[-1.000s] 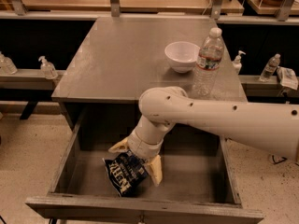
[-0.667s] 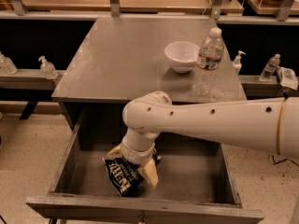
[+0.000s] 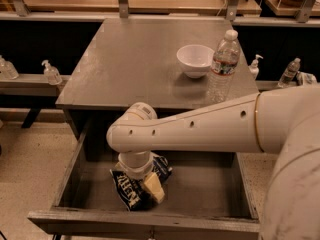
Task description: Pick blue chip bag from top drawer and place on counter
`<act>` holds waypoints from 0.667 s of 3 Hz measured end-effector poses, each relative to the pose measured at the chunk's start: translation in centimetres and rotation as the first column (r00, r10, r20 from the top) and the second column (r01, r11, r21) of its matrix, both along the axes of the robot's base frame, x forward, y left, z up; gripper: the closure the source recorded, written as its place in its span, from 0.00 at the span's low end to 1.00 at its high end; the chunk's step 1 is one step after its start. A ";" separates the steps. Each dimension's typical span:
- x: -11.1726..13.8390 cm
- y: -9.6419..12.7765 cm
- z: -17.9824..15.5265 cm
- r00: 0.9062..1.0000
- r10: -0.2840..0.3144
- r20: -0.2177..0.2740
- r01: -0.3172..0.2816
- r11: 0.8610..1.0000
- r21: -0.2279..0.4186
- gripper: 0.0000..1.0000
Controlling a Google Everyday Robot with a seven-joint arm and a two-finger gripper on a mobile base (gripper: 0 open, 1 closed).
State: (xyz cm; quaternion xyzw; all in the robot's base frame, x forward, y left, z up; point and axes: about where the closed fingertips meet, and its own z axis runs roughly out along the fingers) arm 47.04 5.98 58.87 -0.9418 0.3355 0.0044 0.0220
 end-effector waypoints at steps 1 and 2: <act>0.5 -0.7 -0.2 0.998 -0.058 -0.006 0.058 0.998 -0.001 0.17; 0.7 -1.5 0.5 0.995 -0.096 -0.012 0.096 0.995 0.029 0.40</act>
Offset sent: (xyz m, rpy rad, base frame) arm 0.0095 -0.0296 0.0215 0.0907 0.0194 -0.1431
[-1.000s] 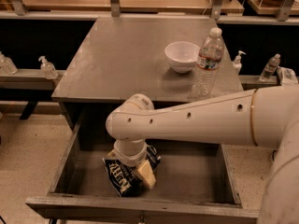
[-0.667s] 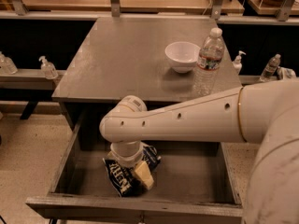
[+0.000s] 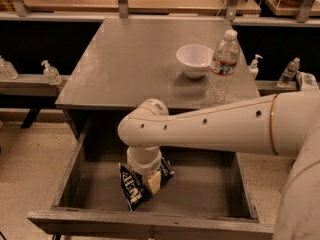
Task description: Pick blue chip bag from top drawer and place on counter
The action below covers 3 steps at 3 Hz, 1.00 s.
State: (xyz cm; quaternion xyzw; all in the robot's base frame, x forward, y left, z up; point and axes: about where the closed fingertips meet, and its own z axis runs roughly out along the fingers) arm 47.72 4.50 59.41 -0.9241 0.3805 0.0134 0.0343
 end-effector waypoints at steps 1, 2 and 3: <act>0.2 -0.8 1.2 1.000 -0.028 0.006 0.028 0.999 0.036 0.63; 0.7 -1.6 4.0 0.998 -0.053 0.039 0.050 0.996 0.073 0.87; 1.8 -2.0 10.4 0.996 -0.049 0.080 0.040 0.993 0.111 1.00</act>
Offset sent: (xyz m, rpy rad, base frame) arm 0.0158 -0.0252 0.0777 0.1186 -0.0890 -0.0809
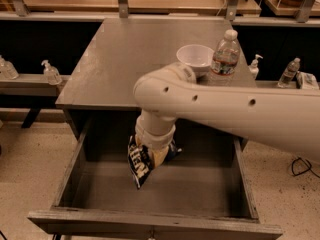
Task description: Pick blue chip bag from top drawer and place on counter
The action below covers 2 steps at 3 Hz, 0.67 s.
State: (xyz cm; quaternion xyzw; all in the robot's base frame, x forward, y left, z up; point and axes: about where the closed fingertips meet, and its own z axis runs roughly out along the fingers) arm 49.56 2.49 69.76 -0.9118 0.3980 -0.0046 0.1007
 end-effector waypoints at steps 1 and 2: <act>1.1 0.2 5.4 0.999 0.036 0.027 -0.037 0.999 0.028 1.00; 2.7 0.2 11.4 0.994 0.066 0.082 -0.069 0.997 0.032 1.00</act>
Offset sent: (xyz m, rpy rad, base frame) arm 0.0497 0.0031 0.1912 0.0469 -0.1535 0.1008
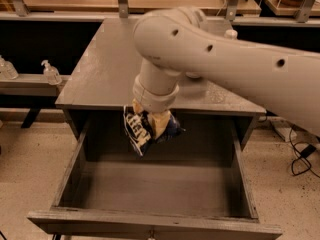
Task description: Pick blue chip bag from top drawer and place on counter
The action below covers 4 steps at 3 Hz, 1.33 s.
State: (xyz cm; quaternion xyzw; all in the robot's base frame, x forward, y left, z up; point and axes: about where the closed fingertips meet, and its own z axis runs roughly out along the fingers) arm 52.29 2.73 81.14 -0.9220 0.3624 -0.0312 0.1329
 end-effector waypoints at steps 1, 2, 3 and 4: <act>2.1 0.5 4.7 0.998 0.034 0.057 -0.035 0.999 0.020 1.00; 5.0 1.8 9.4 0.989 0.073 0.131 -0.080 0.996 0.050 1.00; 8.2 4.3 12.0 0.970 0.121 0.210 -0.130 0.991 0.028 1.00; 12.4 6.2 12.3 0.951 0.150 0.272 -0.157 0.988 0.003 1.00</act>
Offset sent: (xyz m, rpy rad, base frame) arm 0.0887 0.0354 0.1579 0.1029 -0.2232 0.1246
